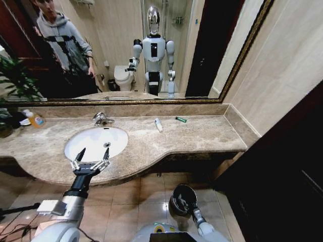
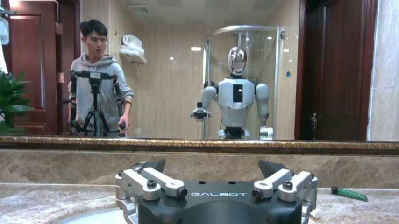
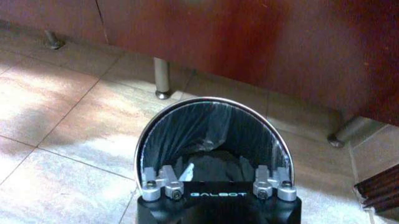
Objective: Pick up the trash from the sink and place it in the trash bin.
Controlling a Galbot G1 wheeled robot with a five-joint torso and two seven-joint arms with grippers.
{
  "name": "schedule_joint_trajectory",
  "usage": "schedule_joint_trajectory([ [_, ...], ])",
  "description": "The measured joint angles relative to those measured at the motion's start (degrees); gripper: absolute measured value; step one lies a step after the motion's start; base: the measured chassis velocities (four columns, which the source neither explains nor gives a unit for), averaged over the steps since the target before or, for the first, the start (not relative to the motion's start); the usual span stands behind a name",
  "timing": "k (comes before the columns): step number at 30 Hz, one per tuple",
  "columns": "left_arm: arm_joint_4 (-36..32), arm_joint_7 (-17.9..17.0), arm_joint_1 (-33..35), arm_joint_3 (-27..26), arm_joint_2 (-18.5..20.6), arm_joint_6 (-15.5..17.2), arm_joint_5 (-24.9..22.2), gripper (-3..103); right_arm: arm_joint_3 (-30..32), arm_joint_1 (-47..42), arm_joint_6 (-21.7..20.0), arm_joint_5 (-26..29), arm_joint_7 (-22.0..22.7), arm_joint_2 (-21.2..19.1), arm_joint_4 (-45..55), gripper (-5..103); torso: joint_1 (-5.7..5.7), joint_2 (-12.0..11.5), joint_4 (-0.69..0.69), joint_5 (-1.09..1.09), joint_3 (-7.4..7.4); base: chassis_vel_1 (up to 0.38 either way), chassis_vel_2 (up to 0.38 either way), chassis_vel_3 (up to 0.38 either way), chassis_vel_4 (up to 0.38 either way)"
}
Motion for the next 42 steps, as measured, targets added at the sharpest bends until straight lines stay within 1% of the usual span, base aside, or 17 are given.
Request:
schedule_joint_trajectory([
  [2, 0.0, 0.0, 0.0, 0.0, 0.0, 0.0, 0.0, 100, 0.01, -1.05, 0.05, 1.2, 0.16, 0.02, 1.93, 75, 0.0, 0.0, 0.0, 0.01, 0.0, 0.0, 0.0, 0.0, 0.0],
  [3, 0.0, 0.0, 0.0, 0.0, 0.0, 0.0, 0.0, 100, 0.01, -1.05, 0.05, 1.2, 0.16, 0.02, 1.93, 75, 0.0, 0.0, 0.0, 0.01, 0.0, 0.0, 0.0, 0.0, 0.0],
  [5, 0.0, 0.0, 0.0, 0.0, 0.0, 0.0, 0.0, 100, -0.27, -4.0, 0.45, 2.92, 0.05, -0.92, 7.62, 86, 0.0, 0.0, 0.01, 0.01, 0.0, 0.0, 0.0, 0.0, 0.0],
  [7, 0.0, 0.0, 0.0, 0.0, 0.0, 0.0, 0.0, 100, -0.46, -5.41, 0.93, 3.22, -0.02, -1.49, 10.14, 91, 0.0, 0.0, 0.0, 0.0, 0.0, 0.0, 0.0, 0.0, 0.0],
  [9, 0.0, 0.0, 0.0, 0.0, 0.0, 0.0, 0.0, 100, -0.61, -10.66, 6.38, 0.92, 0.48, -3.32, 18.06, 99, 0.0, 0.0, 0.0, 0.0, 0.0, 0.0, 0.0, 0.0, 0.0],
  [12, 0.0, 0.0, 0.0, 0.0, 0.0, 0.0, 0.0, 100, -0.29, -13.96, 9.12, -2.2, 1.32, -4.48, 23.33, 99, 0.0, 0.0, -0.01, 0.01, 0.0, 0.0, 0.0, 0.0, 0.0],
  [14, 0.0, 0.0, 0.0, 0.0, 0.0, 0.0, 0.0, 100, 1.3, -19.22, 11.45, -6.51, 2.38, -5.94, 32.68, 100, 0.0, 0.0, -0.01, 0.0, 0.0, 0.0, 0.0, 0.0, 0.0],
  [17, -0.01, 0.0, 0.0, 0.0, 0.0, 0.0, 0.0, 100, 3.24, -23.04, 13.52, -9.72, 3.31, -6.57, 39.85, 100, 0.0, 0.0, 0.0, -0.01, 0.0, 0.0, 0.0, 0.0, 0.0],
  [20, 0.0, 0.0, 0.0, 0.0, 0.0, 0.0, 0.0, 100, 4.23, -24.88, 14.86, -11.54, 3.99, -6.74, 43.19, 100, 0.0, 0.01, 0.0, 0.01, 0.0, 0.0, 0.0, 0.0, 0.0],
  [22, 0.0, 0.0, 0.01, 0.0, 0.0, 0.0, 0.0, 100, 5.73, -30.23, 16.09, -14.01, 4.41, -7.67, 52.1, 100, 0.0, 0.01, -0.01, -0.01, 0.0, 0.0, 0.0, 0.0, 0.0],
  [27, 0.0, 0.0, 0.0, 0.0, 0.0, 0.0, 0.0, 100, 5.75, -35.68, 15.45, -13.14, 4.27, -9.07, 62.68, 100, -0.01, 0.01, 0.0, 0.0, 0.0, 0.0, 0.0, 0.0, 0.0],
  [31, 0.0, 0.0, 0.0, 0.0, 0.0, 0.0, 0.0, 100, 4.91, -41.86, 14.25, -14.56, 3.05, -9.19, 79.05, 100, 0.0, 0.01, -0.01, -0.02, 0.0, 0.0, 0.0, 0.0, 0.0],
  [35, 0.0, 0.0, 0.0, 0.0, 0.0, 0.0, 0.0, 100, 3.42, -42.35, 12.41, -14.81, 1.33, -8.99, 86.0, 100, -0.01, 0.01, -0.01, -0.02, 0.0, 0.0, 0.0, 0.0, 0.0],
  [38, 0.0, 0.0, 0.0, 0.0, 0.0, 0.0, 0.0, 100, 1.46, -39.57, 9.38, -13.78, -0.29, -8.77, 89.57, 100, -0.01, 0.01, -0.01, -0.01, 0.0, 0.0, 0.0, 0.0, 0.0],
  [40, 0.0, 0.0, 0.0, 0.0, 0.0, 0.0, 0.0, 100, -0.77, -33.64, 3.69, -12.03, -1.78, -8.8, 91.23, 100, 0.0, 0.01, 0.0, 0.0, 0.0, 0.0, 0.0, 0.0, 0.0],
  [41, 0.0, 0.0, 0.0, 0.0, 0.0, 0.0, 0.0, 100, -0.77, -33.64, 3.69, -12.03, -1.78, -8.8, 91.23, 100, 0.0, 0.01, 0.0, 0.0, 0.0, 0.0, 0.0, 0.0, 0.0],
  [42, 0.0, 0.0, 0.0, 0.0, 0.0, 0.0, 0.0, 100, -1.89, -30.55, 0.86, -11.1, -2.56, -9.36, 91.38, 100, 0.0, 0.0, 0.0, 0.0, 0.01, 0.0, 0.0, 0.0, 0.0],
])
